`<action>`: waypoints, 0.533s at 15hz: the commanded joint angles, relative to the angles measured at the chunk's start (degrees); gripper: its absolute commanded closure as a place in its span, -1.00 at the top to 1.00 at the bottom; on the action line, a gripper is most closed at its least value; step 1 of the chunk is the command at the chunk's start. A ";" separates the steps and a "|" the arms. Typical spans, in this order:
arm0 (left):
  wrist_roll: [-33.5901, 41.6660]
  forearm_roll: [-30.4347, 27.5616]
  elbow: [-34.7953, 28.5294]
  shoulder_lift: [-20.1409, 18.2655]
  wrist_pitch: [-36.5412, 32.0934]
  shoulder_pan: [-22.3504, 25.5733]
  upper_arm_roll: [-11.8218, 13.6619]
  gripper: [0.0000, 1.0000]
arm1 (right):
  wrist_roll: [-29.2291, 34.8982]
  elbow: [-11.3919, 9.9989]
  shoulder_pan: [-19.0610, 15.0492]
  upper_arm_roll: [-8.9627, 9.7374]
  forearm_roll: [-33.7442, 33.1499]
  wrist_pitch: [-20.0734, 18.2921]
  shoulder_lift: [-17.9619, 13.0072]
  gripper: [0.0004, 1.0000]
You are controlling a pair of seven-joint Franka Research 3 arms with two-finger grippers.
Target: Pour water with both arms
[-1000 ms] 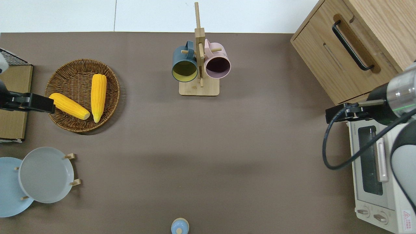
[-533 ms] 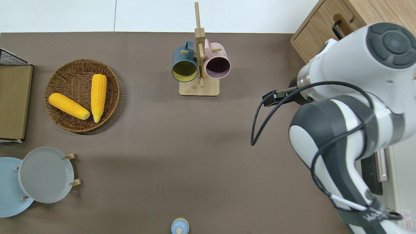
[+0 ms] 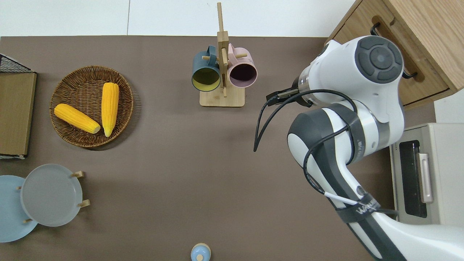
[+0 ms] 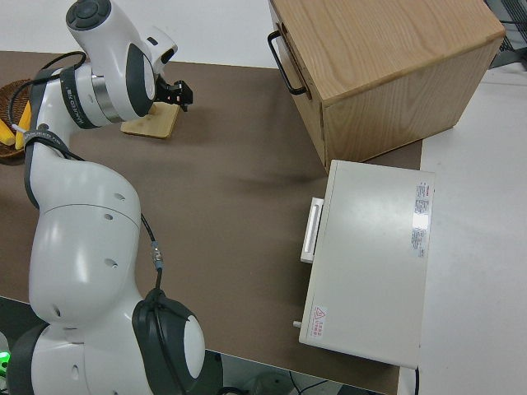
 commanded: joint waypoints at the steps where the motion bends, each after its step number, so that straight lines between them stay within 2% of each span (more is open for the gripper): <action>1: 8.57 -1.97 -0.59 1.74 5.05 5.31 -0.60 1.00 | 0.22 3.94 3.13 -0.30 -1.86 6.51 5.75 0.98; 4: 10.53 -2.67 -0.59 2.88 9.10 6.73 -0.60 1.00 | 0.30 4.29 3.75 -0.21 -4.07 13.99 7.79 0.97; 6: 10.71 -4.24 -0.67 3.50 12.44 8.05 -0.60 1.00 | 0.48 5.52 4.02 -0.30 -4.16 16.64 8.75 0.97; 8: 11.14 -8.19 -0.67 4.64 14.99 8.67 -0.60 1.00 | 0.48 7.10 4.02 -0.39 -4.34 18.40 9.81 0.97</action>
